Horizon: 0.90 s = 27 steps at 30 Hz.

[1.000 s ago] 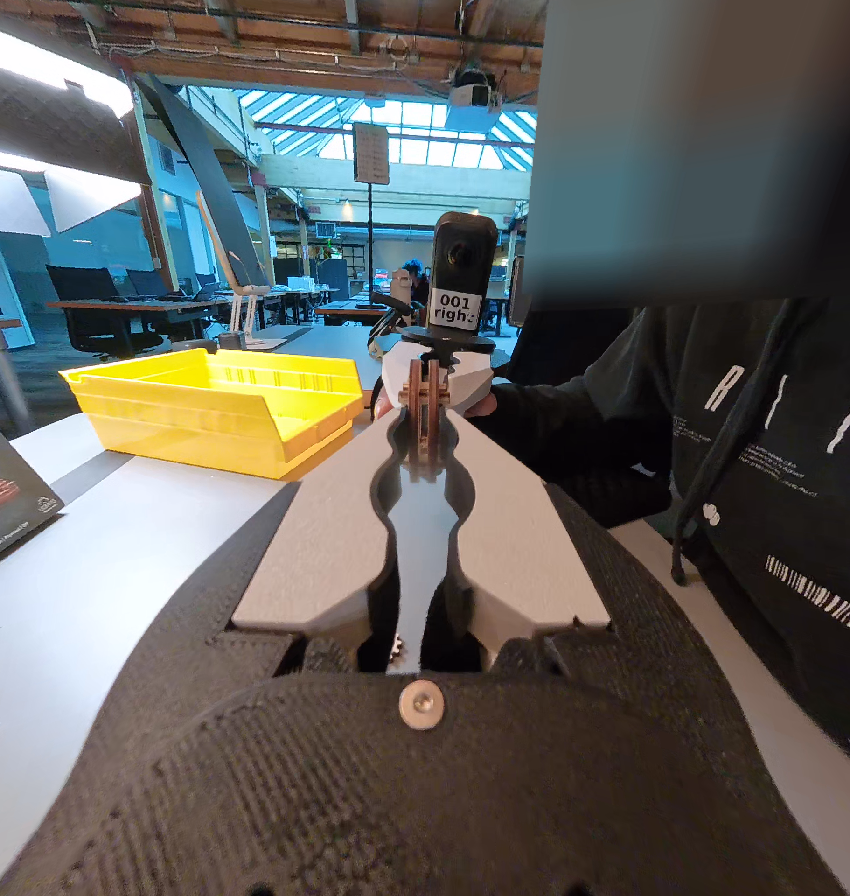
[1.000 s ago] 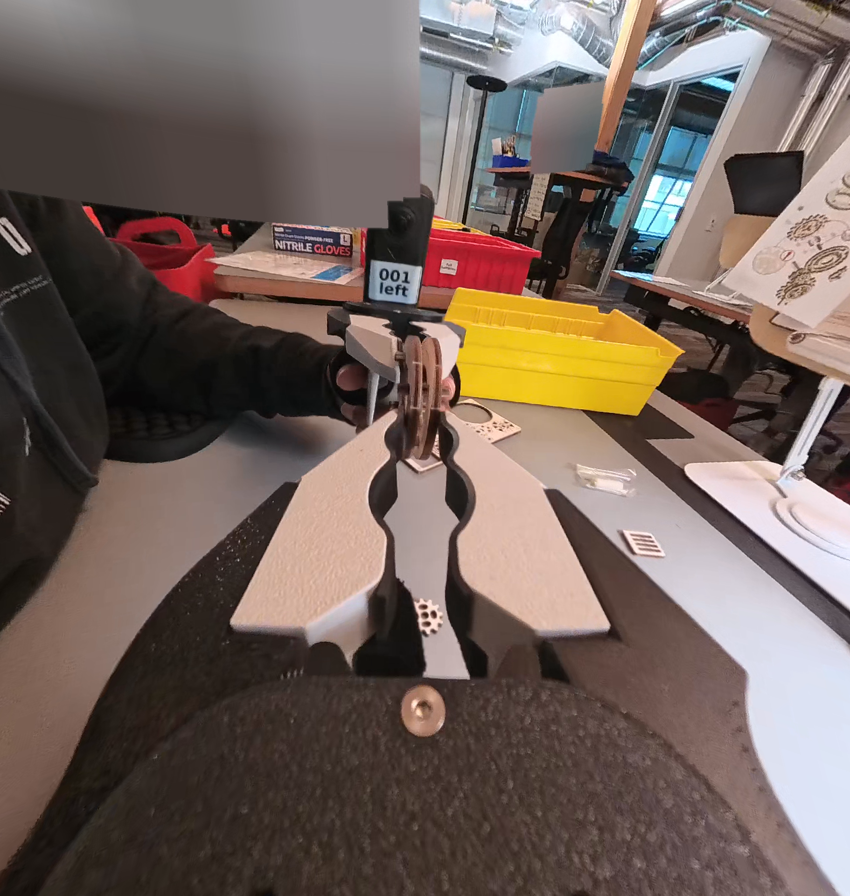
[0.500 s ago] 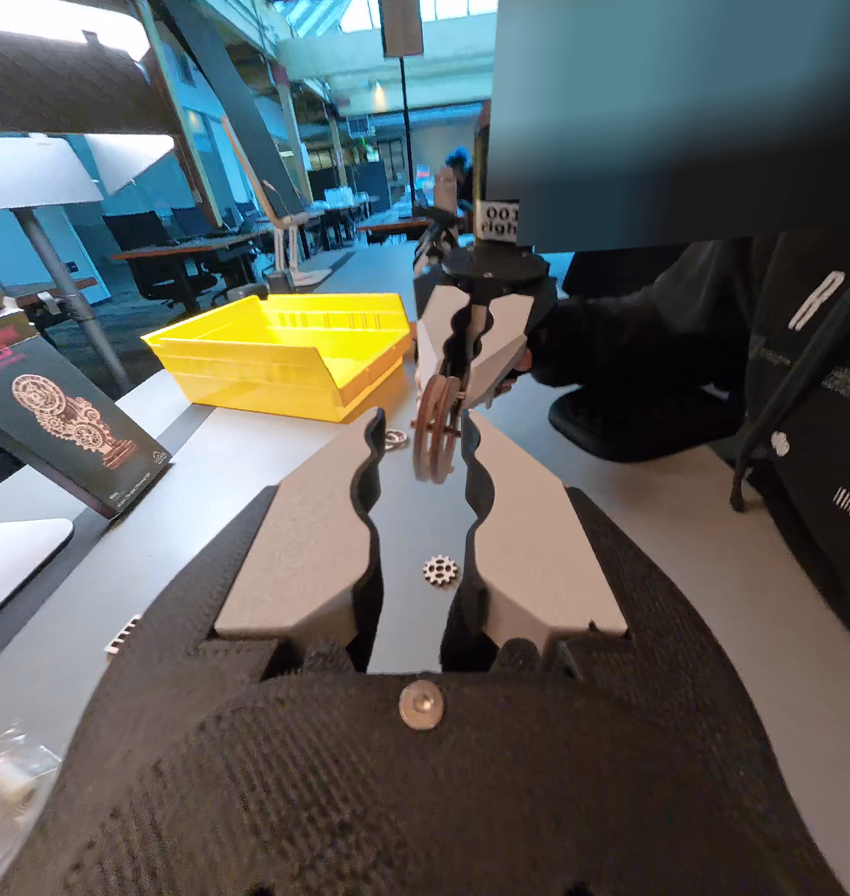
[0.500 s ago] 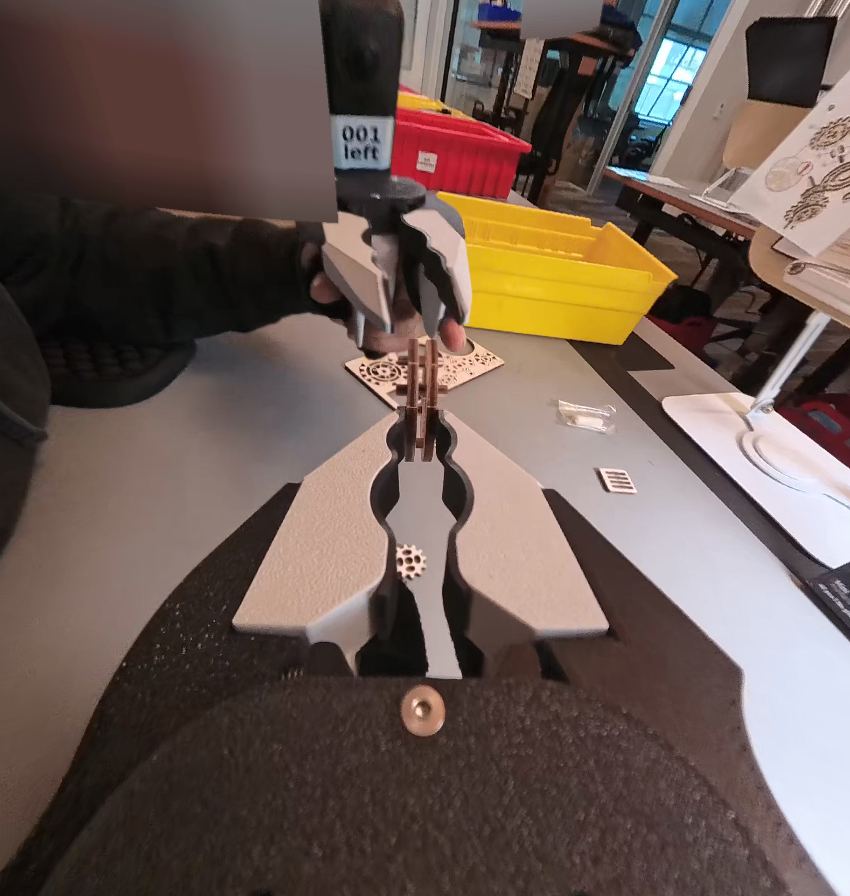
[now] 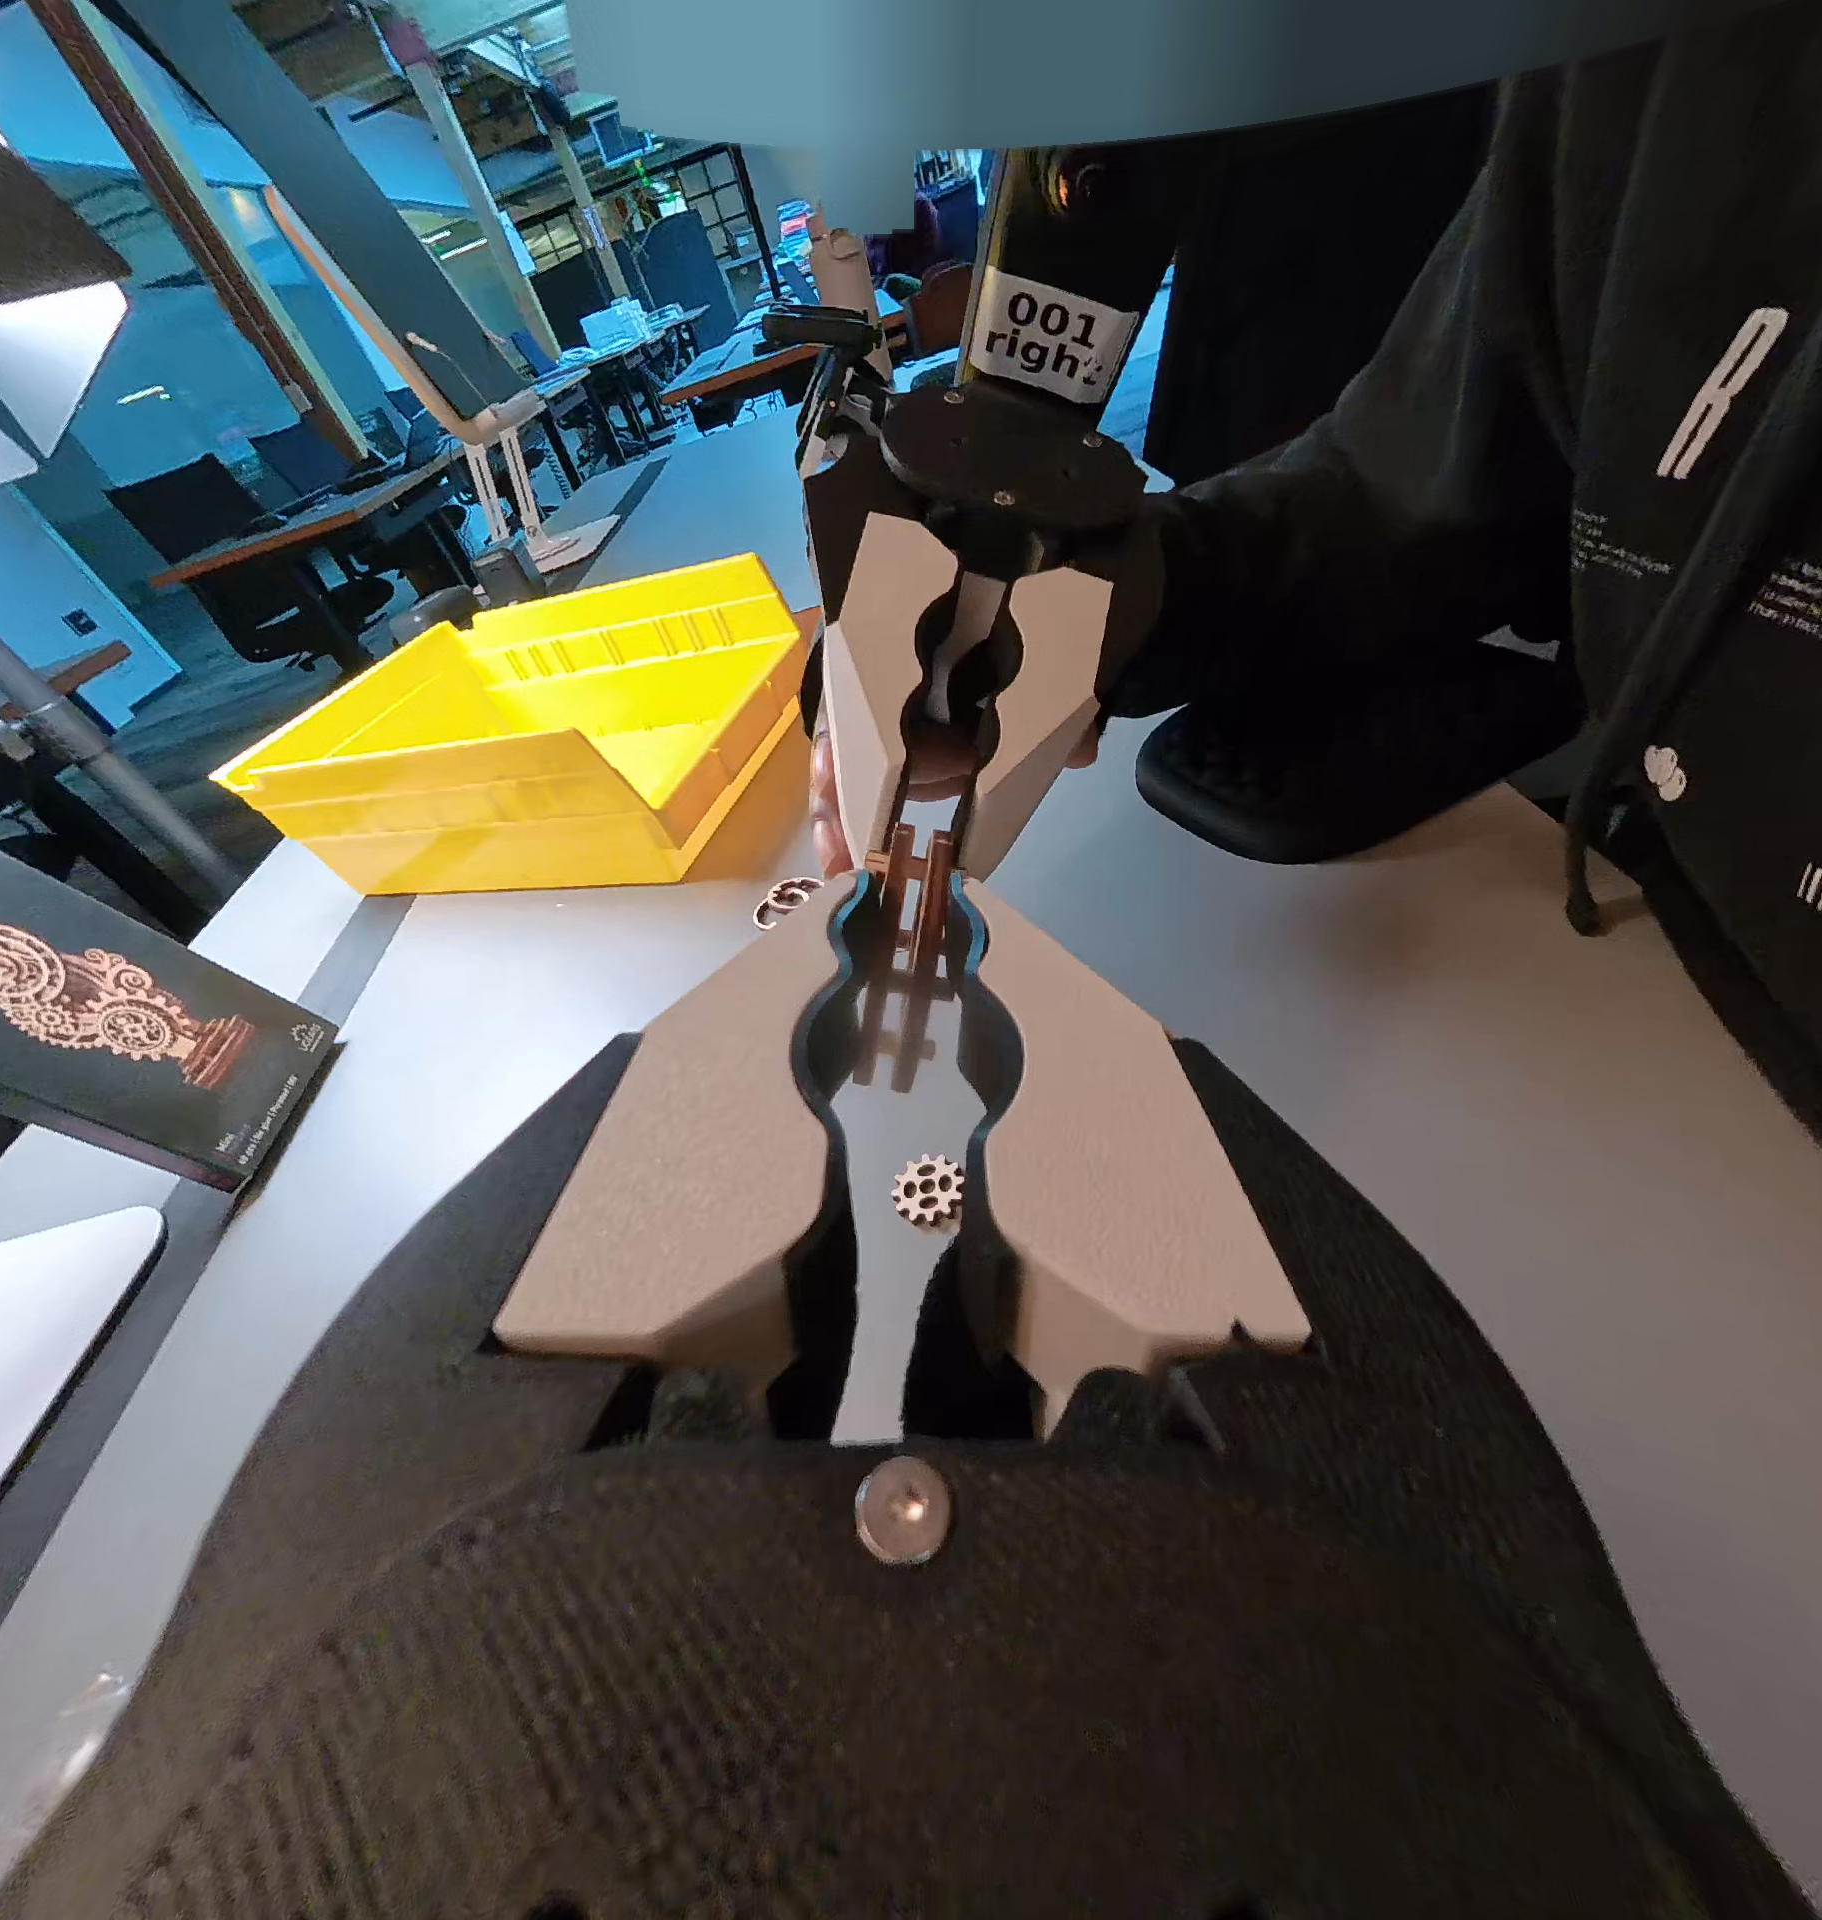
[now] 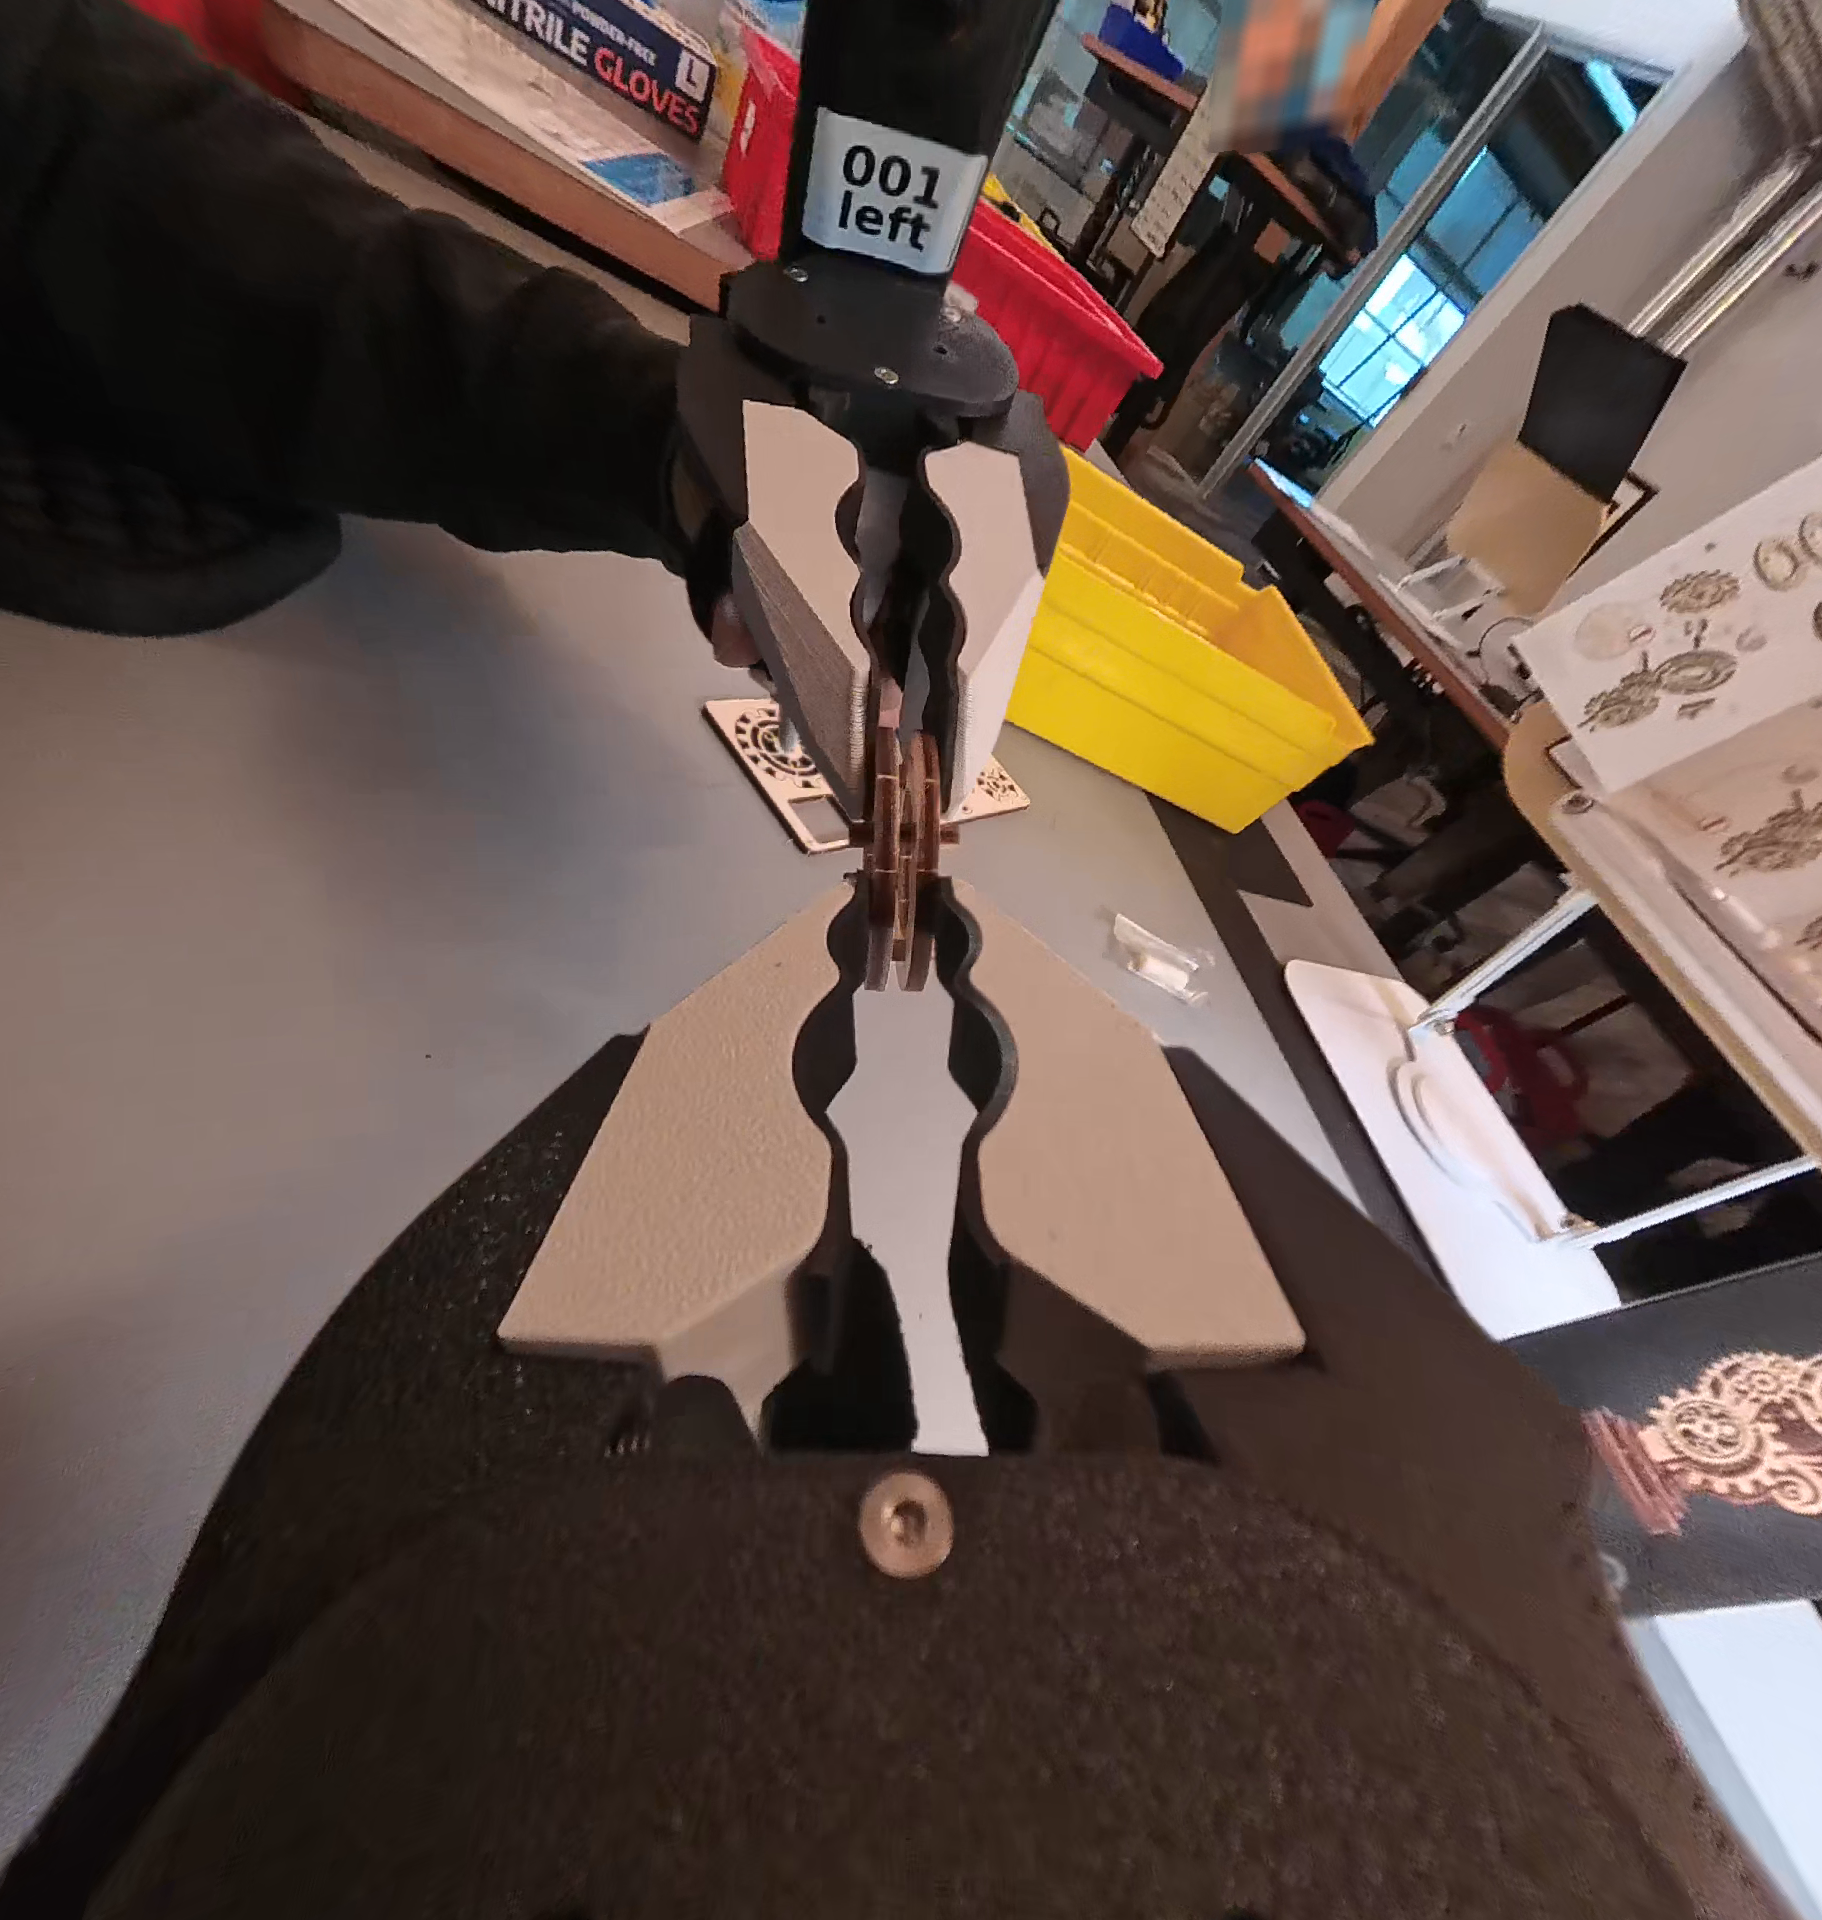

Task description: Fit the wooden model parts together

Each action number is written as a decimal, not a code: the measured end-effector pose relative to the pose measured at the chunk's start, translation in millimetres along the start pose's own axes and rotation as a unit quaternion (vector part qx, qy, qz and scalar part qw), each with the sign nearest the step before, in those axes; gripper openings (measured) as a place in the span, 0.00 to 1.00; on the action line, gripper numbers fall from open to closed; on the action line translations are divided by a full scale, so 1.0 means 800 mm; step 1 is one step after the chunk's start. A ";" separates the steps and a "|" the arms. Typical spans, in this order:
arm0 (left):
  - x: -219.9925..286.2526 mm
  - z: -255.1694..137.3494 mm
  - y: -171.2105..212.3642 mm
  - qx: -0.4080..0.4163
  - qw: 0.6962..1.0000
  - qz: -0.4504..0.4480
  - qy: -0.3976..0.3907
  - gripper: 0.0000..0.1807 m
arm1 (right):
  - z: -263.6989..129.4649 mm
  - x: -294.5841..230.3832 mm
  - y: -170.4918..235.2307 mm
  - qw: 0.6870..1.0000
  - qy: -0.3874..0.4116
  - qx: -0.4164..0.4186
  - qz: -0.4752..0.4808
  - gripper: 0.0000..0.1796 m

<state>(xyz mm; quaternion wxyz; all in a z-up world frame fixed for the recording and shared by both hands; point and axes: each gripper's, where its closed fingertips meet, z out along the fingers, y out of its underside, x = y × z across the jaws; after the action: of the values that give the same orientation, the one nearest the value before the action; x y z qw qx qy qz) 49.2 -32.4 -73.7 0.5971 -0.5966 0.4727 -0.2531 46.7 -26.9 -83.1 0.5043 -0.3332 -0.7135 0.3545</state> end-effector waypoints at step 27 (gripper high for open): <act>-0.049 -0.007 0.035 0.014 0.979 -0.194 -0.057 0.27 | 0.012 0.012 0.046 0.987 0.067 -0.086 -0.117 0.05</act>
<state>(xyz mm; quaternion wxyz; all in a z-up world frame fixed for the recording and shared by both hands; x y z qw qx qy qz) 20.2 3.3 -89.0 0.5712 -0.6815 0.3100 -0.3364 39.3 -0.9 -111.7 0.5583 -0.3129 -0.7400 0.2070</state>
